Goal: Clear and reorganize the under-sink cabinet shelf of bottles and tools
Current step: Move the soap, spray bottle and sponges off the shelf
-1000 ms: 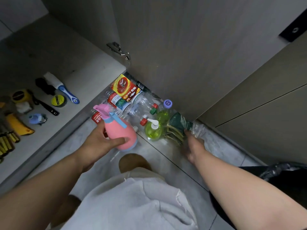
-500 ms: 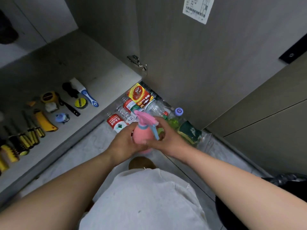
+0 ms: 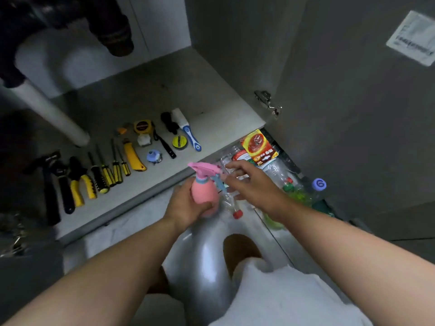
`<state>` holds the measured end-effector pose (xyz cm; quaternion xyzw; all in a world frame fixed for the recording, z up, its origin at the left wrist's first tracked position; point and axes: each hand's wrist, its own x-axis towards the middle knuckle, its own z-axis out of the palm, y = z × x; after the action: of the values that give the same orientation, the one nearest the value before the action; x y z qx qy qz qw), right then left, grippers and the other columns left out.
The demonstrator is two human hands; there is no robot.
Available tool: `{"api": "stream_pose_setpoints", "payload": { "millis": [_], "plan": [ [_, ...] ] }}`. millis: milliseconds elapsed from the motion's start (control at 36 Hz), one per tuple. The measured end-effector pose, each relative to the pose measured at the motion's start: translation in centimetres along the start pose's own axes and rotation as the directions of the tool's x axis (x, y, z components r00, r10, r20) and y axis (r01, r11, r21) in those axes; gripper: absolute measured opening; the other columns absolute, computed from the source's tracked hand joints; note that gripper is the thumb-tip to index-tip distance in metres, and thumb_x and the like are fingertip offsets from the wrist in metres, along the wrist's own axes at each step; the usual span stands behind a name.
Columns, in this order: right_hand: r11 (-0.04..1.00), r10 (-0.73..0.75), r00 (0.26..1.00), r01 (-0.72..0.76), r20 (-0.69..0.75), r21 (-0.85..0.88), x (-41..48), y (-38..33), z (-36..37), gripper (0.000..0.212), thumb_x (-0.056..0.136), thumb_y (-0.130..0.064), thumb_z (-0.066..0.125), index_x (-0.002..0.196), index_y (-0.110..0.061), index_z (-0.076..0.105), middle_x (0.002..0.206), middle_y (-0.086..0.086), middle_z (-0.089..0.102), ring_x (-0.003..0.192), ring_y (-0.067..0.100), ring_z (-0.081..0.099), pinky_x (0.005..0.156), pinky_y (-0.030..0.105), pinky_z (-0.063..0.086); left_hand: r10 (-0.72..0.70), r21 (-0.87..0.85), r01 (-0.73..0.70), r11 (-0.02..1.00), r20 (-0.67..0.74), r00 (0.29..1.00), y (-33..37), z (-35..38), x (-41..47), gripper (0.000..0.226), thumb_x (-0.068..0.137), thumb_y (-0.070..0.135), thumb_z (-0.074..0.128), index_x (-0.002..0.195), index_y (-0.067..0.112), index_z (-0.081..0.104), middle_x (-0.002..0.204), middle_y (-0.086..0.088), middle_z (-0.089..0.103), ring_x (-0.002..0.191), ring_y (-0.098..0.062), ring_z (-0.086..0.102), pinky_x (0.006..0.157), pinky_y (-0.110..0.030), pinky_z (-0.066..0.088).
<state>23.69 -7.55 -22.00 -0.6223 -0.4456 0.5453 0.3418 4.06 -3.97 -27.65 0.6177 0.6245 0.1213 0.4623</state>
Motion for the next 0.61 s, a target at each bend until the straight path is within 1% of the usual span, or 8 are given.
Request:
{"api": "stream_pose_setpoints", "payload": {
  "millis": [56,111,194,250,361,444,528,611],
  "plan": [
    [0.999,0.051,0.998,-0.051,0.022,0.017,0.8,0.6,0.3,0.026,0.091,-0.045,0.067,0.115,-0.036,0.062,0.112,-0.004,0.065,0.094,0.012,0.071,0.084,0.035,0.061,-0.090,-0.061,0.086,0.994,-0.057,0.994,-1.5,0.1,1.3,0.081,0.074,0.017,0.087,0.144,0.022,0.046,0.140,-0.004,0.055,0.127,-0.029,0.054,0.106,-0.050,0.048],
    [0.997,0.080,0.996,-0.079,0.034,-0.026,1.4,1.4,0.4,0.021,0.094,-0.043,0.063,0.113,-0.033,0.063,0.111,-0.002,0.068,0.092,0.012,0.071,0.083,0.034,0.060,-0.148,-0.097,0.138,0.986,-0.097,0.984,-2.7,0.4,2.6,0.079,0.076,0.015,0.086,0.144,0.022,0.046,0.140,-0.004,0.055,0.128,-0.030,0.053,0.105,-0.047,0.049],
    [0.990,0.112,0.994,-0.110,0.009,-0.087,2.3,2.9,0.1,0.015,0.098,-0.038,0.058,0.107,-0.029,0.065,0.107,0.000,0.070,0.089,0.012,0.071,0.079,0.033,0.058,-0.187,-0.176,0.160,0.971,-0.148,0.971,-3.8,1.5,4.5,0.072,0.079,0.011,0.083,0.141,0.023,0.048,0.137,-0.005,0.057,0.125,-0.029,0.054,0.097,-0.038,0.049],
    [0.985,0.126,0.992,-0.127,-0.015,-0.120,2.8,3.7,-0.2,0.011,0.099,-0.035,0.058,0.101,-0.030,0.067,0.103,-0.002,0.071,0.089,0.011,0.070,0.076,0.028,0.051,-0.214,-0.227,0.172,0.959,-0.177,0.961,-4.1,2.2,5.6,0.069,0.081,0.009,0.080,0.140,0.023,0.049,0.135,-0.005,0.057,0.123,-0.029,0.055,0.090,-0.032,0.045],
    [0.976,0.134,0.991,-0.137,-0.029,-0.172,3.5,4.8,-0.6,0.011,0.098,-0.031,0.058,0.097,-0.029,0.068,0.095,-0.008,0.071,0.089,0.008,0.067,0.076,0.024,0.046,-0.250,-0.294,0.180,0.939,-0.221,0.943,-3.9,3.3,7.2,0.061,0.087,0.009,0.074,0.140,0.023,0.047,0.136,-0.010,0.055,0.123,-0.031,0.056,0.101,-0.039,0.049],
    [0.963,0.139,0.990,-0.141,-0.024,-0.228,3.9,5.2,-0.6,0.012,0.097,-0.027,0.058,0.097,-0.028,0.069,0.093,-0.009,0.071,0.090,0.008,0.066,0.076,0.025,0.047,-0.243,-0.301,0.171,0.938,-0.221,0.945,-3.5,3.5,7.5,0.062,0.088,0.009,0.070,0.142,0.026,0.045,0.136,-0.009,0.055,0.120,-0.030,0.057,0.104,-0.045,0.050],
    [0.937,0.145,0.989,-0.138,-0.004,-0.320,4.3,5.4,-0.4,0.013,0.097,-0.024,0.056,0.101,-0.025,0.068,0.096,-0.007,0.070,0.093,0.011,0.066,0.084,0.031,0.052,-0.237,-0.289,0.171,0.942,-0.213,0.948,-3.4,3.0,7.2,0.064,0.088,0.008,0.070,0.144,0.022,0.042,0.137,-0.009,0.057,0.121,-0.029,0.057,0.105,-0.046,0.049],
    [0.900,0.108,0.993,-0.080,0.040,-0.429,4.5,5.5,-0.2,0.016,0.099,-0.021,0.053,0.105,-0.019,0.067,0.100,-0.003,0.069,0.094,0.014,0.065,0.081,0.029,0.052,-0.268,-0.272,0.230,0.934,-0.110,0.957,-3.0,1.5,6.2,0.066,0.089,0.009,0.070,0.145,0.018,0.037,0.137,-0.012,0.057,0.120,-0.031,0.059,0.103,-0.046,0.050]
  ]
}}
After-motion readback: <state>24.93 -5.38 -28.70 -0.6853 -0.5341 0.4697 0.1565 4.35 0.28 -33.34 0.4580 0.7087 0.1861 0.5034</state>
